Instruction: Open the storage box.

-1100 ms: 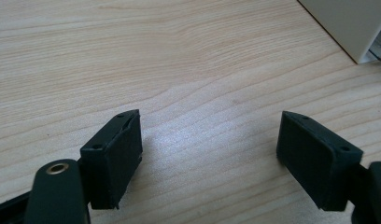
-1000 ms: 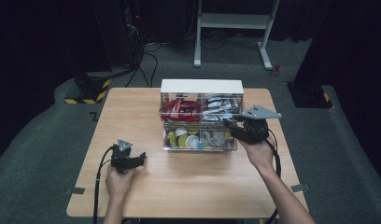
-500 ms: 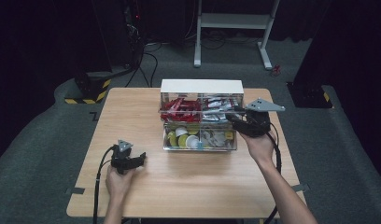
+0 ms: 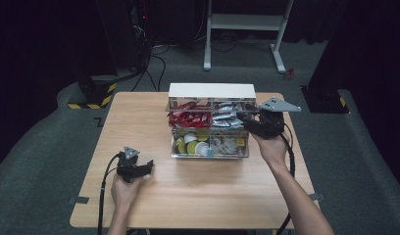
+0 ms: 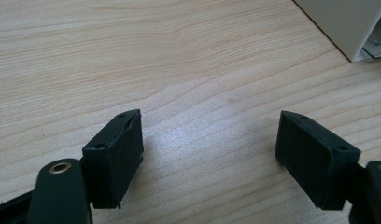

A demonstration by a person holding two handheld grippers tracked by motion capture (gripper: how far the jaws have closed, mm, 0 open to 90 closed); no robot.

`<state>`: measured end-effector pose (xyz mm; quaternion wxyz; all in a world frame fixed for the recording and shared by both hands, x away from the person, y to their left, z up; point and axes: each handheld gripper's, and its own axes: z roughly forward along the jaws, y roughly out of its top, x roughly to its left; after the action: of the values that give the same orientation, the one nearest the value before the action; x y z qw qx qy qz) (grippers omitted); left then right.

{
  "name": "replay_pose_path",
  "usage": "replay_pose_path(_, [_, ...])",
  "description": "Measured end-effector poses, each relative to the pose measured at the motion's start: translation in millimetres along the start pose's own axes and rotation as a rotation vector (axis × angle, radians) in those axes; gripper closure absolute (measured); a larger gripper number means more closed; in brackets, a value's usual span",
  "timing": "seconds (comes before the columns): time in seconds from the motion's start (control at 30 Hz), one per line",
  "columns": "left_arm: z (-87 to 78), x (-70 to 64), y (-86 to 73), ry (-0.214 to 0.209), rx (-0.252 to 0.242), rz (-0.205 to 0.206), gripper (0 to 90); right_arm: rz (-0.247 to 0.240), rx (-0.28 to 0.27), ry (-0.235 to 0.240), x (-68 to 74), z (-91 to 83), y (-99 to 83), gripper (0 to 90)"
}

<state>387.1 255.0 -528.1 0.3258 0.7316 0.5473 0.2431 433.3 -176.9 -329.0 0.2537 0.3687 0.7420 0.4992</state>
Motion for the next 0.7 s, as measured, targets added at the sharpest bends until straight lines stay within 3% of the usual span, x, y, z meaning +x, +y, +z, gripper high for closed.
replay_pose_path(0.33, [-3.2,2.5,0.6,-0.022,0.011,0.0,25.4,0.009,0.022,-0.006,-1.8,6.3,4.0,55.1])
replay_pose_path(0.57, [-19.9,1.3,8.1,-0.078,-0.075,-0.026,27.3,0.016,0.027,0.007,-3.3,6.3,5.7,55.0])
replay_pose_path(0.7, [-33.8,-1.8,22.8,-0.093,-0.113,-0.002,27.2,0.023,0.027,0.009,-3.2,6.2,6.4,54.9])
